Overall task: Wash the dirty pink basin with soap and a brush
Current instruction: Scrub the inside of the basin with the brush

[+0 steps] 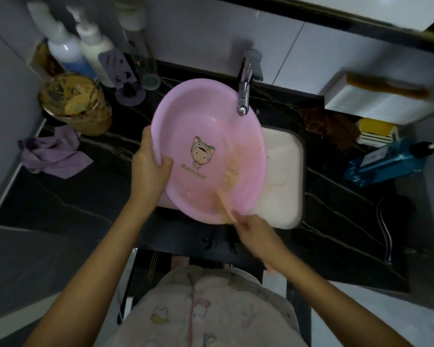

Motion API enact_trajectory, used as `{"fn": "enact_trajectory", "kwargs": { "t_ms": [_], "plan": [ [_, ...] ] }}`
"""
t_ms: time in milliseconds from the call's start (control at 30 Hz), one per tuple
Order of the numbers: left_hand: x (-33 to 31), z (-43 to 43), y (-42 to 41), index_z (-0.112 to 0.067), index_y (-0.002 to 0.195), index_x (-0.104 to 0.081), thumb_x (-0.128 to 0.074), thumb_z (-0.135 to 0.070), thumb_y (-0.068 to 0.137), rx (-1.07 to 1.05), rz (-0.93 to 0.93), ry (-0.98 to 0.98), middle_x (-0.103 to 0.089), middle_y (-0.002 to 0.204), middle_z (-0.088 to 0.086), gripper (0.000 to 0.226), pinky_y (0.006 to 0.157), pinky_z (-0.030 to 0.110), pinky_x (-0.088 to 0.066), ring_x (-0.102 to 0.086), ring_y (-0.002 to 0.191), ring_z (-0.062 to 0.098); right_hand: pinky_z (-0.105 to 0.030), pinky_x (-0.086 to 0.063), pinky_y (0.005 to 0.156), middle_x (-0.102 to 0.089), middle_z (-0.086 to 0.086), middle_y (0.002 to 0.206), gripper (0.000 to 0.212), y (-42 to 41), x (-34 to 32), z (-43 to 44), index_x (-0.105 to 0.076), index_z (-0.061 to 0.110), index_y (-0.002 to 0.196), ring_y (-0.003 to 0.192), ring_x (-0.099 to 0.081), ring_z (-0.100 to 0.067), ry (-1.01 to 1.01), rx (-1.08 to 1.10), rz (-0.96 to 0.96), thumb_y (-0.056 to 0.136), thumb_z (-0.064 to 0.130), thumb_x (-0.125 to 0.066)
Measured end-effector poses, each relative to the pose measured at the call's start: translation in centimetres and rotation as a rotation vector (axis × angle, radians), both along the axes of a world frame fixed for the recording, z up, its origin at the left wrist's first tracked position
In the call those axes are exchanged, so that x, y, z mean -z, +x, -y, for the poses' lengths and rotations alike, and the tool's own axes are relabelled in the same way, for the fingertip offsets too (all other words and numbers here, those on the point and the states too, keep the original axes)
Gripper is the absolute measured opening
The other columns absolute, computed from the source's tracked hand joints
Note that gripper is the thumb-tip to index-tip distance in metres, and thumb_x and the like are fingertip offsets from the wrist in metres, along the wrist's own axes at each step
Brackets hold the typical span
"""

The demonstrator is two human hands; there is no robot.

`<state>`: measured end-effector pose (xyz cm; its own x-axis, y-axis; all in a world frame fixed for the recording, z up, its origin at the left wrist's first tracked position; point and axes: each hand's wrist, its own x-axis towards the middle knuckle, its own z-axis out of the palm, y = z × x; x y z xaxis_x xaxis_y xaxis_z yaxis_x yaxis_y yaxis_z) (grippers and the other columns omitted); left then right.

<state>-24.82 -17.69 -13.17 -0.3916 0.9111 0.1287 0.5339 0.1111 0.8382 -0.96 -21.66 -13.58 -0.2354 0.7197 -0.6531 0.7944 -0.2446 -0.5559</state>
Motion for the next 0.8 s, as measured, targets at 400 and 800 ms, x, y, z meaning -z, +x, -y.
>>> {"fn": "enact_trajectory", "kwargs": {
  "t_ms": [400, 800],
  "plan": [
    [-0.8, -0.5, 1.1, -0.015, 0.136, -0.039, -0.052, 0.000, 0.080, -0.002, 0.028, 0.039, -0.056, 0.104, -0.001, 0.059, 0.068, 0.017, -0.051, -0.056, 0.087, 0.008, -0.030, -0.054, 0.068, -0.065, -0.007, 0.101, 0.040, 0.5, 0.4, -1.9, -0.056, 0.012, 0.130, 0.080, -0.062, -0.019, -0.038, 0.034, 0.091, 0.097, 0.031, -0.041],
    [-0.3, 0.2, 0.3, -0.014, 0.137, -0.037, -0.053, 0.003, 0.080, 0.002, 0.032, 0.020, -0.054, 0.102, -0.002, 0.062, 0.061, 0.004, -0.044, -0.052, 0.083, 0.000, -0.036, -0.052, 0.091, -0.064, -0.007, 0.116, 0.037, 2.6, 1.8, -3.3, -0.057, 0.012, 0.130, 0.095, -0.063, -0.022, -0.044, 0.033, 0.038, 0.096, 0.021, -0.044]
  ]
}}
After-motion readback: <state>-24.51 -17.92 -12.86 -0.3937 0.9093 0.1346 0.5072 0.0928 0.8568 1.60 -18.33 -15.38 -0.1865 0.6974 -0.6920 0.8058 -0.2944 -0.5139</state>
